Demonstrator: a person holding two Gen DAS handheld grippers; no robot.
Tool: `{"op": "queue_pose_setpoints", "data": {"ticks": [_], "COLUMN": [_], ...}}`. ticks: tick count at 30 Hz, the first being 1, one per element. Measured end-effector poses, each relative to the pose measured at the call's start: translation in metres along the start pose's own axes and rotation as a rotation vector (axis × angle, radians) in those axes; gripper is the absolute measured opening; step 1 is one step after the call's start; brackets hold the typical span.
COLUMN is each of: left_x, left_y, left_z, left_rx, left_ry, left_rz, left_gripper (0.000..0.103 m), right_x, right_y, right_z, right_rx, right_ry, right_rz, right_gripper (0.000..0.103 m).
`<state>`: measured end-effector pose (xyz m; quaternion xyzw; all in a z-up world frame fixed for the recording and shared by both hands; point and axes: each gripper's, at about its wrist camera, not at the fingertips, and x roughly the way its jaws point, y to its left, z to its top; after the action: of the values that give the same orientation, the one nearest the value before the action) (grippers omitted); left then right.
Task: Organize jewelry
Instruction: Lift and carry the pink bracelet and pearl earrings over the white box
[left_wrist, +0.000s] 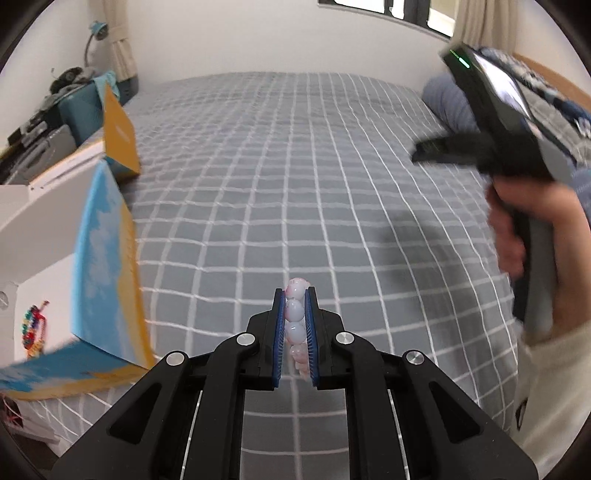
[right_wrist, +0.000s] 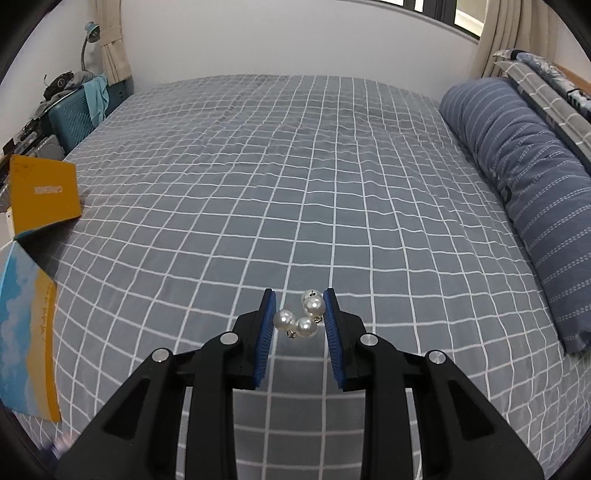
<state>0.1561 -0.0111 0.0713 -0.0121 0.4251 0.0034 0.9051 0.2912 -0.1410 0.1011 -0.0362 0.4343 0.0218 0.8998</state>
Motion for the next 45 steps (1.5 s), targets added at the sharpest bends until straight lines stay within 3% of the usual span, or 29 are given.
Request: {"op": "queue_pose_setpoints", "data": {"ticks": [13, 23, 37, 45], "left_x": [-0.049, -0.096, -0.133, -0.123], "left_y": [0.066, 0.128, 0.264, 0.329], "left_z": [0.031, 0.041, 0.008, -0.021], "left_rx": [-0.033, -0.066, -0.195, -0.267], "left_ry": [-0.052, -0.102, -0.099, -0.055], "left_rz": [0.053, 0.138, 0.256, 0.299], "left_gripper": [0.01, 0.01, 0.01, 0.01], "right_x": [-0.062, -0.105, -0.138, -0.132], "right_y": [0.058, 0.135, 0.286, 0.371], "right_z": [-0.024, -0.025, -0.034, -0.054], "right_rx": [-0.043, -0.096, -0.214, -0.285], "right_ry": [-0.05, -0.088, -0.125, -0.098], "right_rz": [0.008, 0.061, 0.167, 0.237], "right_gripper": [0.026, 0.026, 0.026, 0.026]}}
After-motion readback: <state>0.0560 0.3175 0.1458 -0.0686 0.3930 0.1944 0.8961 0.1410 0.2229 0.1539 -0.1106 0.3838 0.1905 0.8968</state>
